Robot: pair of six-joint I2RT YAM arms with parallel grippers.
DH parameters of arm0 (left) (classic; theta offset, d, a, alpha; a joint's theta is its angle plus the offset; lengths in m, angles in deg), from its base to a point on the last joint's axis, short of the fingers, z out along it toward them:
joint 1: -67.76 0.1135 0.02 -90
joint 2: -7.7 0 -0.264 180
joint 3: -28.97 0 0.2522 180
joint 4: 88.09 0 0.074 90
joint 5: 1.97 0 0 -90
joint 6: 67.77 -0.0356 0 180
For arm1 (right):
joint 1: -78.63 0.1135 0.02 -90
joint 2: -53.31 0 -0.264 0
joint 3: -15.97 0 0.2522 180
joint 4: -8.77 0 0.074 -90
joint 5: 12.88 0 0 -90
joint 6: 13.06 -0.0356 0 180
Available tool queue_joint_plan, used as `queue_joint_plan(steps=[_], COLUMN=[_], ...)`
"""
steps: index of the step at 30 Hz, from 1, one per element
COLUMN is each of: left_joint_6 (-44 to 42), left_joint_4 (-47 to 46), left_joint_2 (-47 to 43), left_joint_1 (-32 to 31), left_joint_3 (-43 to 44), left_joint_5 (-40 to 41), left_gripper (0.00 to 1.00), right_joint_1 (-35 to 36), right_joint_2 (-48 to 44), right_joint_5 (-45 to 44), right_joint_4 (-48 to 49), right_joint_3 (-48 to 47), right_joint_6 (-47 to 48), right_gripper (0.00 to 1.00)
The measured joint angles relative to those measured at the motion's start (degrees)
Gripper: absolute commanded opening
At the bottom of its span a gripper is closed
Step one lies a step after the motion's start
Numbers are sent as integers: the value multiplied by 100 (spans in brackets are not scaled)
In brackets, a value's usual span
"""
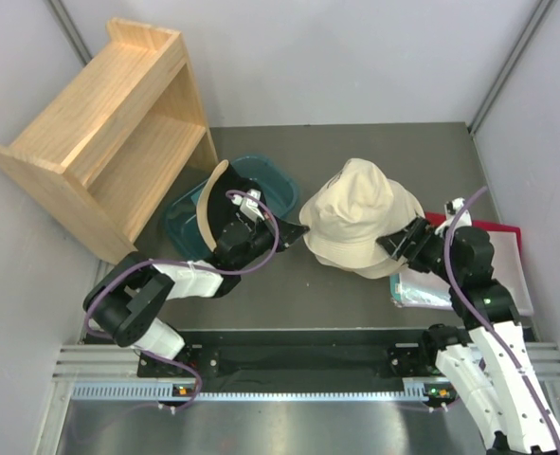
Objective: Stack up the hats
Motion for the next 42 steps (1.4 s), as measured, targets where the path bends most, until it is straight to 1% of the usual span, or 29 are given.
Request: queue_joint_plan(steps=[3,4,6,7,9,10,12,13,16,20,24,30,32,33,34,35,37,38,41,42], left_joint_6=[-26,-39,-70,-83,-122,-129,-151,-164,-170,-173,-234,-393,-420,-426,-431,-455,-566,-634,-859,-935], left_joint_4=[33,42,52,61,83,107,151,149,151,243,476,1067,1167,1220,1244,1311,1613,1762,2361,2568], left_joint_2=[-15,-20,-20,-20,-20,-15,7,50,267,514,739,1025,1036,1036,1034,1016,892,807,367,166], left_joint_1=[0,0,-2,-7,-33,-52,-96,-125,-210,-341,-560,-835,-872,-887,-892,-896,-903,-903,-905,-905], left_joint_3=[4,4,13,20,44,63,118,153,284,492,782,1290,1309,1309,1309,1309,1300,1283,1228,1215], left_joint_5=[0,0,0,2,13,24,44,57,70,131,219,422,437,452,455,461,518,560,765,874], left_gripper=[0,0,0,0,0,0,0,0,0,0,0,0,6,10,25,32,43,55,67,68], right_joint_1=[-2,-2,-2,-2,-2,-7,-7,-7,-7,-4,-4,-4,-4,-4,-4,-4,-4,-4,-4,-4], right_joint_2=[9,9,-7,-22,-120,-166,-275,-350,-549,-562,-560,-555,-529,-505,-481,-435,-304,-225,66,177], right_joint_5=[68,94,149,164,155,129,48,-20,-229,-538,-778,-1191,-1353,-1423,-1478,-1539,-1655,-1718,-1895,-1967], right_joint_4=[118,199,367,428,551,586,592,608,553,339,221,92,74,70,61,59,68,90,133,181], right_joint_3=[98,138,232,280,363,393,398,396,361,76,-52,-52,-52,-52,-55,-59,-70,-79,-190,-236], right_joint_6=[-39,-61,-116,-136,-212,-245,-260,-308,-271,-101,61,251,332,372,402,446,520,560,684,732], right_gripper=[70,63,52,39,25,12,2,0,0,0,0,0,0,0,0,0,0,0,0,0])
